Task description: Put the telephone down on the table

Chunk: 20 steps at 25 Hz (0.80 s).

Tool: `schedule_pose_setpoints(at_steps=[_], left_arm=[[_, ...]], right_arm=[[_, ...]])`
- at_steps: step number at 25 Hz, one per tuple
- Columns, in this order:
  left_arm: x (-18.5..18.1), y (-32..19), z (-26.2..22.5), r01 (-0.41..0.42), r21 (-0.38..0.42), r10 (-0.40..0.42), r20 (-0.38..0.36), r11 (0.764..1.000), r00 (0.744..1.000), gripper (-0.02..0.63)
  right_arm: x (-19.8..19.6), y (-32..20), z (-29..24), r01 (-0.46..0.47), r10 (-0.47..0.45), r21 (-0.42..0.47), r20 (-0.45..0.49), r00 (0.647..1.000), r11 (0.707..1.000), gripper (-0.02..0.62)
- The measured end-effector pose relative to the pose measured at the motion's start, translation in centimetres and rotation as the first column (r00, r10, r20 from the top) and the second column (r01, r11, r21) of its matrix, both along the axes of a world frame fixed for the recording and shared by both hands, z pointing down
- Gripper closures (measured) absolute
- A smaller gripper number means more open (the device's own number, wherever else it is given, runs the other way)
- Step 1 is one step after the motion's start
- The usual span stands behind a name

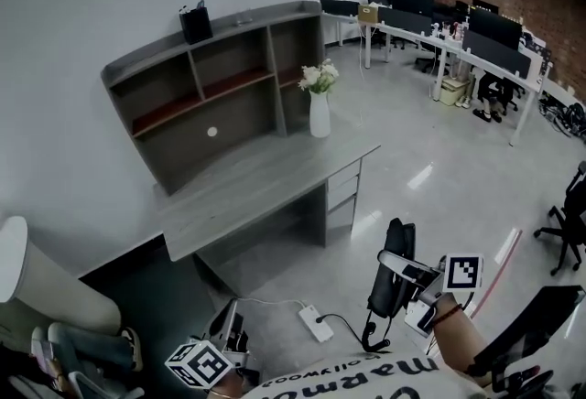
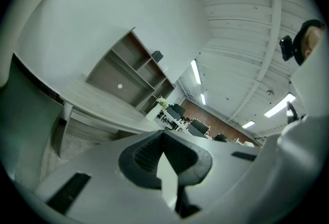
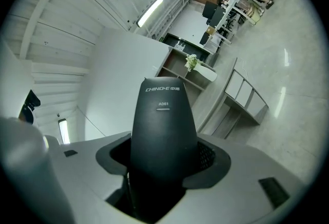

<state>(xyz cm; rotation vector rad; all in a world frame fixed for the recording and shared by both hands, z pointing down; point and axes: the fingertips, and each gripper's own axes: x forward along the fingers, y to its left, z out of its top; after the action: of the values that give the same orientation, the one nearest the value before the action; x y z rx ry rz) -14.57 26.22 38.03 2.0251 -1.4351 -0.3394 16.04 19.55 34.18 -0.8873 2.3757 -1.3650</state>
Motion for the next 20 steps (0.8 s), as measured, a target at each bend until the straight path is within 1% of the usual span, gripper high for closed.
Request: schedule_pose_setpoints(at_steps=[5,9,11,13,16,20], left_arm=[[-2.7,-0.3,0.0,0.030,-0.001,-0.030,-0.004,1.000,1.000,0.598],[-3.9,-0.4,0.4,0.058,-0.027,-0.057,0.015,0.998,0.998,0.598],[-4.3,-0.5,0.8,0.056,-0.043,-0.055,0.032,0.997,0.998,0.598],[-4.6,-0.7,0.8,0.051,-0.042,-0.049,0.036,0.998,0.998,0.598],[-4.7,-0.9,0.4,0.045,-0.025,-0.045,0.021,0.999,0.999,0.597],[-3.6,-1.0,1.0,0.033,-0.030,-0.034,-0.004,0.999,0.999,0.597]], right_arm=[[-0.4,-2.2,0.9,-0.059,0.059,-0.075,-0.005,0.998,0.995,0.313],[-1.9,-3.4,0.9,-0.059,0.058,-0.104,-0.015,0.998,0.993,0.313],[-2.4,-3.5,0.1,-0.052,0.053,-0.103,0.002,0.999,0.993,0.313],[-2.6,-3.7,-0.6,-0.051,0.052,-0.087,0.004,0.999,0.995,0.313],[-2.7,-3.8,-1.3,-0.052,0.053,-0.064,0.000,0.999,0.997,0.313],[-2.9,-3.8,-0.7,-0.037,0.038,-0.067,0.010,0.999,0.997,0.313]])
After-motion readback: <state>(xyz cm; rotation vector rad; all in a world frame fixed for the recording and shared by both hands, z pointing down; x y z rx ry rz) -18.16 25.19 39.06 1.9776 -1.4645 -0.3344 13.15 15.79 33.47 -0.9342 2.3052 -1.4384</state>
